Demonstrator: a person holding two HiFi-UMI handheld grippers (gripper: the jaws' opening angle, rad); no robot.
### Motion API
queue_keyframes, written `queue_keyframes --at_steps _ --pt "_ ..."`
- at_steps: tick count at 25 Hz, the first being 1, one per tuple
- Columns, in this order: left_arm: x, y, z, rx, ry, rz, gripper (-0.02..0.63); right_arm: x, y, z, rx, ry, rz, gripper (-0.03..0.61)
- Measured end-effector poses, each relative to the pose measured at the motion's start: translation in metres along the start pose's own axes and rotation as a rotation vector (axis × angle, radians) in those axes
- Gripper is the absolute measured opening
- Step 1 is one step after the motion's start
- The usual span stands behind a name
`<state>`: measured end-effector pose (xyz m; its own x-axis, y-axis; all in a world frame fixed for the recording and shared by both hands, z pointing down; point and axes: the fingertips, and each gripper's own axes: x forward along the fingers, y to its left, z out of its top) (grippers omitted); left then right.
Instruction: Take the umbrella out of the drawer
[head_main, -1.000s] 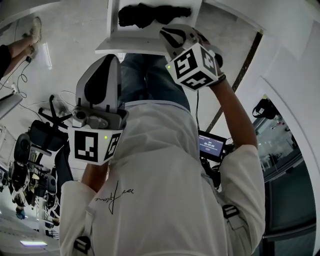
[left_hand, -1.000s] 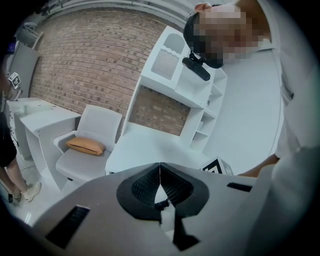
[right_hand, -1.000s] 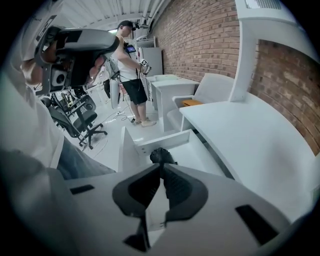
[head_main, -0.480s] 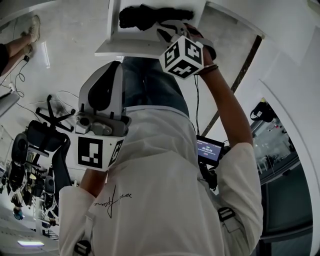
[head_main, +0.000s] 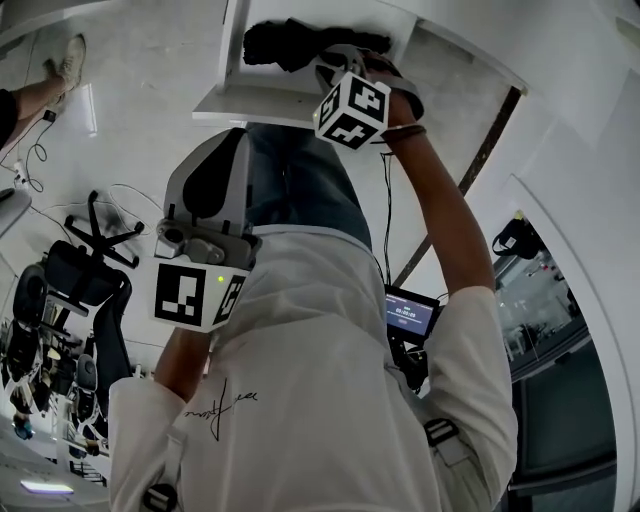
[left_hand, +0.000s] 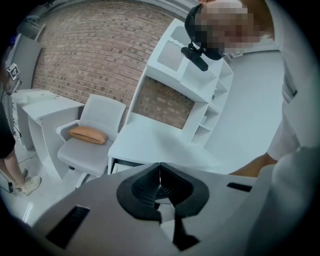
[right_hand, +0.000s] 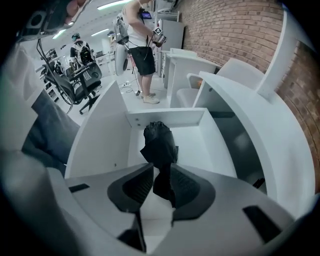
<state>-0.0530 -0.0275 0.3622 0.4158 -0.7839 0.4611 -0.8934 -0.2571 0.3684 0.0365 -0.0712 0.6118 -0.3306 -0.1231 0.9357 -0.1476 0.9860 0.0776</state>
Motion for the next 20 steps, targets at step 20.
queue_keyframes --at_steps 20 --pt "0.03 0.025 -0.069 -0.073 0.136 0.056 0.017 0.061 -0.003 -0.017 -0.062 0.091 -0.048 0.195"
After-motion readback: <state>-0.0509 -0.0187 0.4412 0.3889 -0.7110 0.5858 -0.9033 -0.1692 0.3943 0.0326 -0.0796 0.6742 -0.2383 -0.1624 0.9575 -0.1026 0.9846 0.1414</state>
